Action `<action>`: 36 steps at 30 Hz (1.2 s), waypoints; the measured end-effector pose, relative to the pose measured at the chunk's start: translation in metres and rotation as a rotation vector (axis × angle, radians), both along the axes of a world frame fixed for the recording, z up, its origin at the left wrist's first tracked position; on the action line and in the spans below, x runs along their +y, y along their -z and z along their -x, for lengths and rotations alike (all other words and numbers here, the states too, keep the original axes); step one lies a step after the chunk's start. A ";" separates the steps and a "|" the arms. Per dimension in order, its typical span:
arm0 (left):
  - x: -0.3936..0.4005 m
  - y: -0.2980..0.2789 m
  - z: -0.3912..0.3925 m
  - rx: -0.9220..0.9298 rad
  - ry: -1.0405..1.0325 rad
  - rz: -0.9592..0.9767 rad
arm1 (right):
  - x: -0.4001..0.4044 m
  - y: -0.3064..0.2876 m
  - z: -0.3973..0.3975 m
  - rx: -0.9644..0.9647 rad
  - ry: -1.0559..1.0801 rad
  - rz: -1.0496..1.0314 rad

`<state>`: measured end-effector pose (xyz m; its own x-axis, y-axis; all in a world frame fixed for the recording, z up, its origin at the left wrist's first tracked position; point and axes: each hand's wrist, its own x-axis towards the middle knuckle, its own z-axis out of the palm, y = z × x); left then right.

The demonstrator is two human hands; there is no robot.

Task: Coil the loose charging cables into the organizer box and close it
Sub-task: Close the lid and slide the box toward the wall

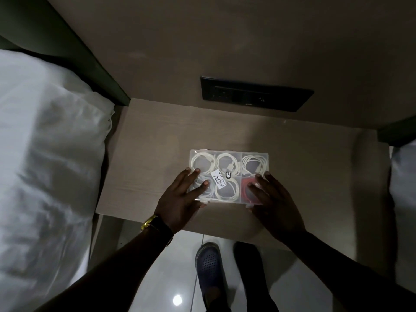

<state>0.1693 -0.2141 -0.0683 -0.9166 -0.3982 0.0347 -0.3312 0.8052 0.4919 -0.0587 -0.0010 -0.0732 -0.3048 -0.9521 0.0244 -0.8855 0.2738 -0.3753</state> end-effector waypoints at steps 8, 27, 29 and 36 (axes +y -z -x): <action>0.004 0.014 0.000 0.068 -0.003 0.054 | 0.004 0.028 -0.001 0.026 -0.011 0.107; 0.003 0.020 0.003 0.099 -0.021 0.102 | -0.003 0.035 0.007 0.117 -0.072 0.112; -0.002 0.018 0.009 0.084 -0.032 0.103 | -0.009 0.035 0.011 0.112 -0.039 0.101; -0.020 0.006 0.022 0.021 0.016 0.079 | -0.013 0.036 0.025 0.061 -0.044 0.133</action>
